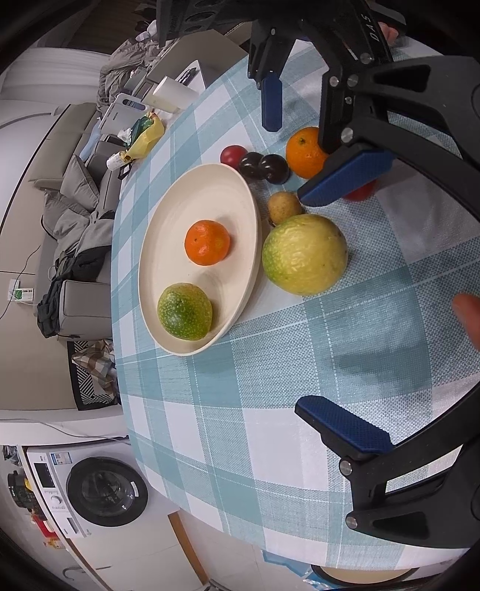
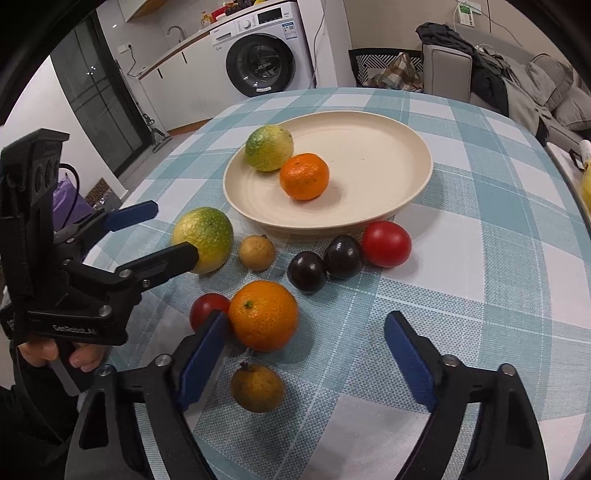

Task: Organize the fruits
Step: 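Grasp the large pale yellow fruit with the left tool while the right tool grasps an orange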

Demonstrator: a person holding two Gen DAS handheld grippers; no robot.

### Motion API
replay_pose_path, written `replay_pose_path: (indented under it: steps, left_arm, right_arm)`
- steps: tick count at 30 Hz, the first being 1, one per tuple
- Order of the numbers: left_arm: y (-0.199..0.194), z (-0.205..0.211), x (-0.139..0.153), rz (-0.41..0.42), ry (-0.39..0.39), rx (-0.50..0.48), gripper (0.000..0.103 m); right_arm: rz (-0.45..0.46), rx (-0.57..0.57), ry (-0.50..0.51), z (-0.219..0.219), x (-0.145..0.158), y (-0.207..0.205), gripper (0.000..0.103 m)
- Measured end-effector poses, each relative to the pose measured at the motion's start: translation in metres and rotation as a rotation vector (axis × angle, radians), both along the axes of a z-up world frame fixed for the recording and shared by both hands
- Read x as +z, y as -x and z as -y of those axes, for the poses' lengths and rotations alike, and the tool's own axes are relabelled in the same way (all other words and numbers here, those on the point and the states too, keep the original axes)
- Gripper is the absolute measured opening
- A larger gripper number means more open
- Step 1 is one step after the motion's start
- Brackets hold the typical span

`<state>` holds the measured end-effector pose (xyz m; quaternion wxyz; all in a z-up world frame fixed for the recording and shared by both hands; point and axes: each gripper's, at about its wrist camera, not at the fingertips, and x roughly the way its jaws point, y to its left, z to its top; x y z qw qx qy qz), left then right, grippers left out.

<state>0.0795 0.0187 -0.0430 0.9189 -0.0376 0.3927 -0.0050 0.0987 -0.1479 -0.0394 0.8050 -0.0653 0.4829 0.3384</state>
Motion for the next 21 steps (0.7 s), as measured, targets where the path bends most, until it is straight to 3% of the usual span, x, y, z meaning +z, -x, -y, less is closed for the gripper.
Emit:
replay_pose_path:
  steps: [4, 6, 13, 21]
  left_arm:
    - [-0.0003, 0.0014, -0.0016, -0.005, -0.001, -0.002, 0.102]
    - [-0.0006, 0.0017, -0.0025, -0.007, 0.0, -0.003, 0.102]
    - [-0.0009, 0.002, -0.0033, -0.009, 0.0, -0.005, 0.102]
    - [-0.0015, 0.0024, -0.0069, -0.015, 0.004, -0.002, 0.102]
  right_arm:
    - [-0.009, 0.02, -0.037, -0.0026, 0.0003, 0.0016, 0.075]
    - [-0.015, 0.029, -0.058, -0.0028, 0.0012, 0.0026, 0.064]
    - [-0.05, 0.051, -0.116, -0.0037, 0.0019, 0.0046, 0.043]
    - [-0.039, 0.051, -0.123, -0.0039, 0.0043, 0.0073, 0.039]
